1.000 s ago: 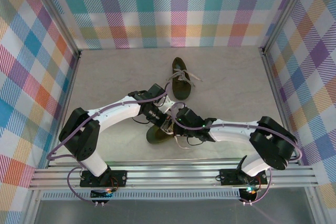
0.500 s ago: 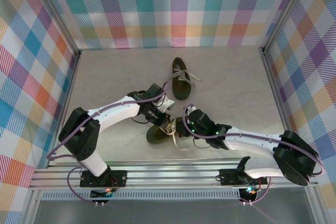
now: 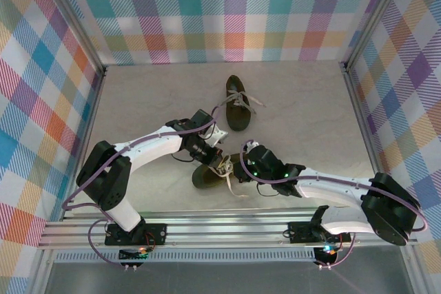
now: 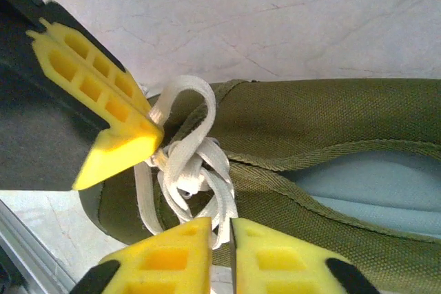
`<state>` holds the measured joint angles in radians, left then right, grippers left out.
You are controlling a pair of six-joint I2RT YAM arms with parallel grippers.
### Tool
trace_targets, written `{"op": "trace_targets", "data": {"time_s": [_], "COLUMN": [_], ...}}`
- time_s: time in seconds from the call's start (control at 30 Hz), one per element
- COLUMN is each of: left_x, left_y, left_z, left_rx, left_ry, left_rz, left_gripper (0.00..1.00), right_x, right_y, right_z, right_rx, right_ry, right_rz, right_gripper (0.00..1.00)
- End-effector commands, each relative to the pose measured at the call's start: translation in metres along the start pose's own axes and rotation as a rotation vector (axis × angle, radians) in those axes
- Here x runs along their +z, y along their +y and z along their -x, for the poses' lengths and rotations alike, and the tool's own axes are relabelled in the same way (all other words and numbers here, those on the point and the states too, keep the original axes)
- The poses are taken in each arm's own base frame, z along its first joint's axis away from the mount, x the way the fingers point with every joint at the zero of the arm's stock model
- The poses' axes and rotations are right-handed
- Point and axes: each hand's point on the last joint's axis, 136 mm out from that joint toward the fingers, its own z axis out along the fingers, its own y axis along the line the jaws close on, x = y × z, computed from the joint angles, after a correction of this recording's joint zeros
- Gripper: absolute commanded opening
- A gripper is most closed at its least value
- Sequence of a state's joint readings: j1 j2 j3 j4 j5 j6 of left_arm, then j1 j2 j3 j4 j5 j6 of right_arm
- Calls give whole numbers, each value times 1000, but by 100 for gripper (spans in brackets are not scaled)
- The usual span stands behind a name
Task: Tie the shoes
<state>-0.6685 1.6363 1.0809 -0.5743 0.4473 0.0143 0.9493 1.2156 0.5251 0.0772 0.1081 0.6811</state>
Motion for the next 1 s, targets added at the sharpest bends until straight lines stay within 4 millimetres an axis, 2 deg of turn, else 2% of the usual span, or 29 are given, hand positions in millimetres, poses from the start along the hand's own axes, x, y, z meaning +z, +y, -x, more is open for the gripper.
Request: {"op": "trace_targets", "data": {"time_s": [0.0, 0.13, 0.37, 0.43, 0.57, 0.7, 0.97], "left_x": [-10, -11, -12, -12, -13, -14, -16], "left_y": [-7, -6, -6, -5, -5, -2, 2], "left_z": [5, 6, 4, 4, 5, 4, 4], "left_rx": [4, 1, 2, 1, 3, 3, -5], "left_ry": [-46, -64, -66, -65, -68, -75, -88], "left_rz": [-26, -18, -16, -11, -8, 8, 31], "left_gripper": [0, 0, 0, 0, 0, 0, 0], "right_x": [-8, -3, 10, 12, 11, 4, -10], "right_y": [5, 7, 11, 10, 4, 4, 0], "right_z": [14, 13, 14, 16, 17, 19, 22], "right_rx": [-34, -49, -47, -47, -39, -43, -64], "right_ry": [-51, -33, -17, -17, -21, -38, -48], "right_rz": [-3, 6, 16, 9, -29, -29, -55], "right_gripper": [25, 30, 30, 27, 15, 6, 1]}}
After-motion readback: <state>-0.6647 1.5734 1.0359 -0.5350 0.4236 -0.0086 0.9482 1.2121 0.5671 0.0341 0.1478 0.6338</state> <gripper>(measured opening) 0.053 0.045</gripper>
